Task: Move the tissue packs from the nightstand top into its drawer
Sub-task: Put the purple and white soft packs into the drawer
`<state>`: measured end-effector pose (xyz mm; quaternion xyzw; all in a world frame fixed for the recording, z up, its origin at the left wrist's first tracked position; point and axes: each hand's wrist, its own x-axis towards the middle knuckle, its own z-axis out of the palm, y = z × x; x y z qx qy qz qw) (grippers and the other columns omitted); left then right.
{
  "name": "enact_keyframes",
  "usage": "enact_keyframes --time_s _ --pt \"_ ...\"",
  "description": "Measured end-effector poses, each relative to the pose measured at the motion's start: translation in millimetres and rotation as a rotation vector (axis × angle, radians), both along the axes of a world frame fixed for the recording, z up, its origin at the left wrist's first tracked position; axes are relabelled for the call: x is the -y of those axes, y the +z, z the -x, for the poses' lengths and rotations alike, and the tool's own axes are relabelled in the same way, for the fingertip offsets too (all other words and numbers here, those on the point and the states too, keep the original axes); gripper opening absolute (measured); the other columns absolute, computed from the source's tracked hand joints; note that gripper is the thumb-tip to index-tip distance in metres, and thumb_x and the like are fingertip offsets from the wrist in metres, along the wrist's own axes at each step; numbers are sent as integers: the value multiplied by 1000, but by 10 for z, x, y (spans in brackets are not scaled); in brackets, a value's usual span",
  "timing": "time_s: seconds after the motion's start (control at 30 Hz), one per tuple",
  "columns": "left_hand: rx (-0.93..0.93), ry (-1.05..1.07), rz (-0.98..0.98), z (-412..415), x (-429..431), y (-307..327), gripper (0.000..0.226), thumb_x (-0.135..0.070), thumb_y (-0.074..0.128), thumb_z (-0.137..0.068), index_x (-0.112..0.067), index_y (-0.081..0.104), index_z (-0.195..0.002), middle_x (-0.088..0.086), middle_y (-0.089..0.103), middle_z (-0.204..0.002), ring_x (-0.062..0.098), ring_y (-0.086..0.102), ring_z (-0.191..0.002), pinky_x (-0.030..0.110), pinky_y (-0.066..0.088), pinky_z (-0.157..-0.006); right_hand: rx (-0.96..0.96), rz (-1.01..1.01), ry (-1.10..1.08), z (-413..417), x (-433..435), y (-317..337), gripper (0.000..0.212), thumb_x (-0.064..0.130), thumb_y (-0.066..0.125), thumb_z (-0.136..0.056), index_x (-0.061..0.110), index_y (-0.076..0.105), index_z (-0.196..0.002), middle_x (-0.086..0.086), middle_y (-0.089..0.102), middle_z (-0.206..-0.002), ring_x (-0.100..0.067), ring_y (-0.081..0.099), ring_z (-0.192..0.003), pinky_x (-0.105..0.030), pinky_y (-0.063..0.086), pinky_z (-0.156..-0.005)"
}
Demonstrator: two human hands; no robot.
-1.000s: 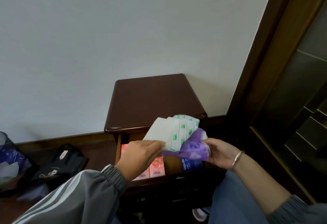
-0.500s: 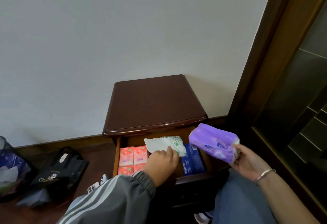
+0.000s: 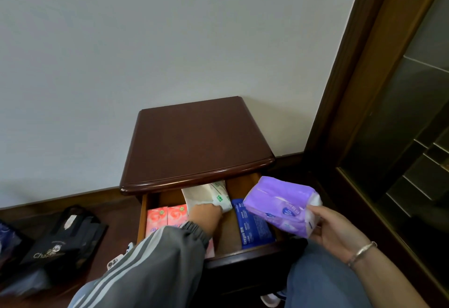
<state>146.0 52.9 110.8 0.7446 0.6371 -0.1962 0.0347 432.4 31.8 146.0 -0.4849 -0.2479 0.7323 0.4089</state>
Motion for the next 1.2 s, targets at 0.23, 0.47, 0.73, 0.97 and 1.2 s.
enact_keyframes --time_s 0.23,0.47,0.73,0.97,1.2 --pt "124 26 118 151 124 7 45 -40 26 -102 -10 60 -110 12 64 -116 30 59 -108 35 41 -91 40 -10 -4 349 46 -9 20 8 51 -91 7 62 -108 -12 75 -90 -24 73 -75 -33 58 -55" --pt "366 54 -134 457 359 202 38 -31 37 -100 -19 53 -132 1 58 -133 21 54 -119 31 38 -101 -5 56 -52 969 56 -32 22 -1 48 -92 8 56 -110 -12 68 -92 -24 67 -78 -30 57 -51" --pt "550 389 -377 1227 904 289 33 -22 51 -92 -13 59 -123 2 58 -128 19 54 -117 33 43 -101 -81 141 -129 1834 -71 -227 20 -5 47 -93 2 49 -111 -20 54 -106 -31 56 -96 -46 44 -95" --pt "595 743 -180 1449 1225 126 62 -36 53 -92 -8 32 -144 12 39 -146 26 44 -131 33 36 -107 204 156 78 2085 -103 -307 28 14 55 -92 1 53 -116 -23 61 -109 -33 63 -102 -35 54 -72" --pt "617 750 -100 1334 1331 18 42 -36 51 -94 -12 46 -129 10 63 -123 26 60 -111 28 42 -87 536 96 184 1947 -260 -332 21 18 68 -82 6 56 -68 -5 53 -56 -9 45 -44 -15 36 -36"
